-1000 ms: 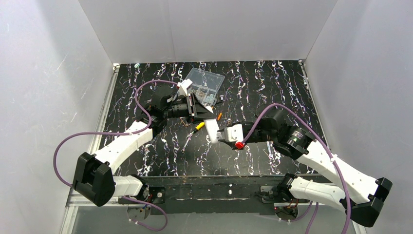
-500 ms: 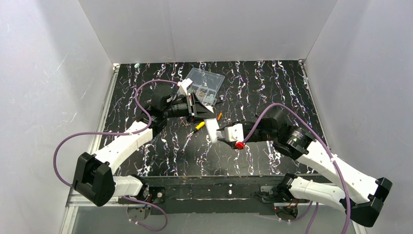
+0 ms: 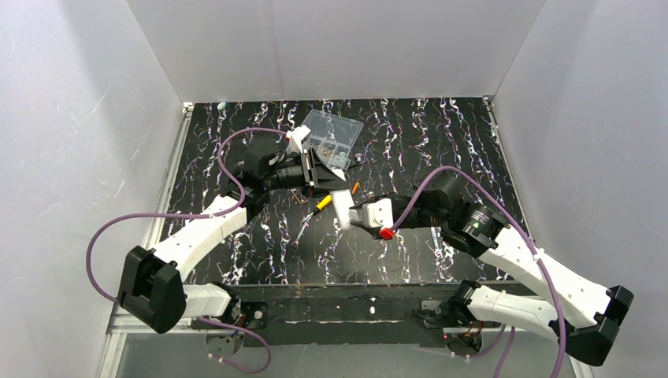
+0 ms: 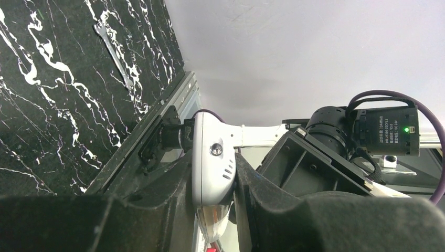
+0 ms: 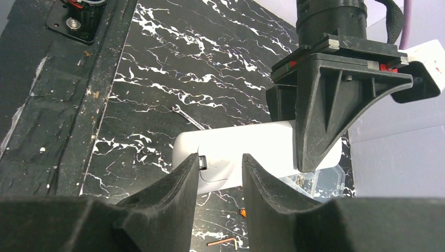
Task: Load the batteries into the remote control
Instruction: Remove the battery cover from the remote control.
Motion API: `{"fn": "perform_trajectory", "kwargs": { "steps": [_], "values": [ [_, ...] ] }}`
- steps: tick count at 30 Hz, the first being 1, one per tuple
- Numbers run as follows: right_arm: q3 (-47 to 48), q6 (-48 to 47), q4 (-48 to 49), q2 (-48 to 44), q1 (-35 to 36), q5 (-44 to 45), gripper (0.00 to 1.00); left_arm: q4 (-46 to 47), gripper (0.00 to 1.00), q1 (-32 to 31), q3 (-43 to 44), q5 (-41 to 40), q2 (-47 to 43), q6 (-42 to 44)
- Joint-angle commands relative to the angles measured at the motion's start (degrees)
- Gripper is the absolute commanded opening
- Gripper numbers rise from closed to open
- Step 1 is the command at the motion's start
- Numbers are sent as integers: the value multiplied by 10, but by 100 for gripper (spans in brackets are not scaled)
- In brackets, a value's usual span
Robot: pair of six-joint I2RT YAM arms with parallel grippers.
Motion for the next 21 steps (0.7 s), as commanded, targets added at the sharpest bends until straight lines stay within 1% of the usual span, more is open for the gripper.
{"fn": "perform_trajectory", "kwargs": {
  "steps": [1, 6, 21],
  "values": [
    [5, -2, 44, -4, -2, 35, 43, 44, 0, 0, 11, 38, -20, -12],
    [-1, -2, 63, -10, -3, 53, 42, 49, 0, 0, 10, 38, -17, -15],
    [-9, 8, 94, -23, -3, 56, 43, 51, 0, 0, 5, 41, -8, -17]
  ]
}}
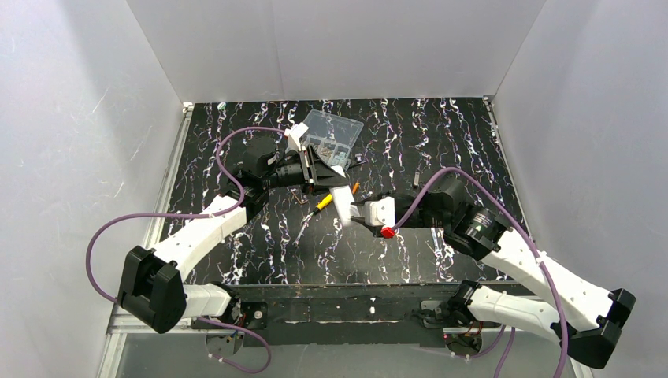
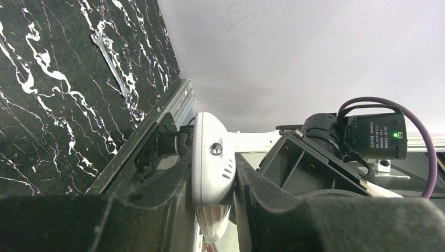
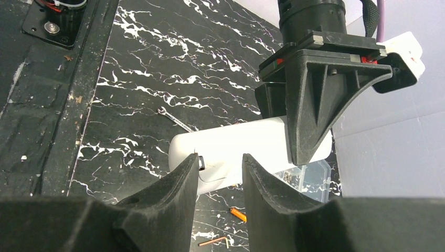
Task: Load the batteries into the remote control
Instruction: Remove the battery cover from the remote control.
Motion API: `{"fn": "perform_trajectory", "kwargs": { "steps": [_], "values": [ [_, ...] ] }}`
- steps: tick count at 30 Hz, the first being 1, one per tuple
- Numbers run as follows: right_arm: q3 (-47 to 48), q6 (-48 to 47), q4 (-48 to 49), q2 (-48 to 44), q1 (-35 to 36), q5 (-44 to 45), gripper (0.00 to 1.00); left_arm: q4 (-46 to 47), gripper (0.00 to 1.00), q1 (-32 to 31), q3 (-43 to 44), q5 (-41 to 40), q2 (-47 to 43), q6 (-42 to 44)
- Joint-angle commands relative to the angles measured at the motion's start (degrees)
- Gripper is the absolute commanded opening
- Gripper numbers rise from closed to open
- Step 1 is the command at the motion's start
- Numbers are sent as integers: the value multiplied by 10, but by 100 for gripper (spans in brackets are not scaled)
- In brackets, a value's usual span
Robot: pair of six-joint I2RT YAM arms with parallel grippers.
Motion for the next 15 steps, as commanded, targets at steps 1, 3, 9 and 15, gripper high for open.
{"fn": "perform_trajectory", "kwargs": {
  "steps": [1, 3, 9, 15],
  "values": [
    [0, -1, 62, -11, -3, 30, 43, 28, 0, -4, 5, 49, -8, -1],
    [-2, 0, 64, -13, -3, 32, 43, 27, 0, -4, 6, 49, -8, -1],
    [-8, 7, 76, -20, -3, 37, 43, 20, 0, -4, 7, 51, -8, 2],
    [-10, 5, 73, -19, -2, 40, 44, 17, 0, -4, 12, 53, -4, 1]
  ]
}}
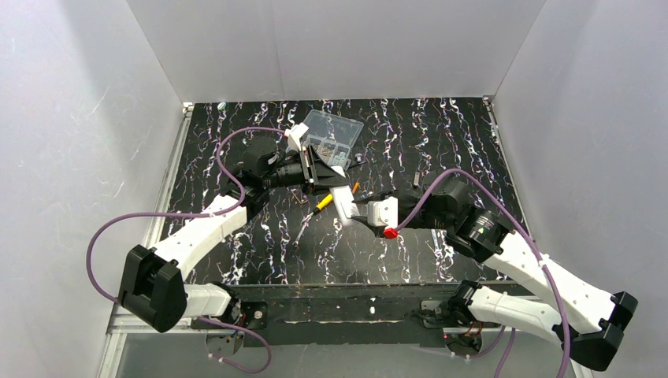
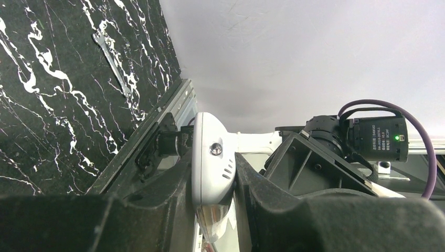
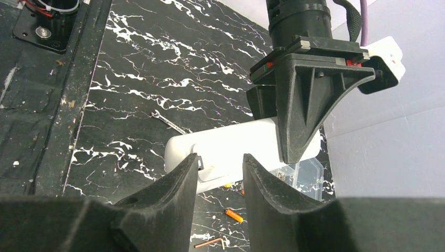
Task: Load the batteries into the remote control
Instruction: Remove the battery cover from the remote control.
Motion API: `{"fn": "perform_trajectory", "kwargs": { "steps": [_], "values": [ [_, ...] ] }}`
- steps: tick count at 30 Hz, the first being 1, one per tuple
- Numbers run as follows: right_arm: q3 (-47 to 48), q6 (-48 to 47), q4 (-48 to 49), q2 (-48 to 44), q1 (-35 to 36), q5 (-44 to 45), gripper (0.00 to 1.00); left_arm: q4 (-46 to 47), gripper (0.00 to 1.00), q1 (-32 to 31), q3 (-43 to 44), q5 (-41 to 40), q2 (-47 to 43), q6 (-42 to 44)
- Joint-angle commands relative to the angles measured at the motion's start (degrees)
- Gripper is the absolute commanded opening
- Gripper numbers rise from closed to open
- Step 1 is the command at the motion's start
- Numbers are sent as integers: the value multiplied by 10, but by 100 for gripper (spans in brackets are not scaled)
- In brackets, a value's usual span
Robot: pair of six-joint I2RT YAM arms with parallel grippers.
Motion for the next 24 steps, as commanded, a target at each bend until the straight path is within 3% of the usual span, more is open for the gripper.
{"fn": "perform_trajectory", "kwargs": {
  "steps": [1, 13, 17, 24],
  "values": [
    [0, -2, 54, -4, -3, 31, 44, 17, 0, -4, 13, 53, -6, 3],
    [-2, -15, 17, -10, -3, 16, 48, 26, 0, -4, 10, 48, -1, -7],
    [-2, -7, 4, -19, -3, -1, 56, 31, 0, -4, 7, 45, 3, -12],
    [-8, 14, 0, -29, -3, -16, 57, 43, 0, -4, 4, 37, 8, -19]
  ]
}}
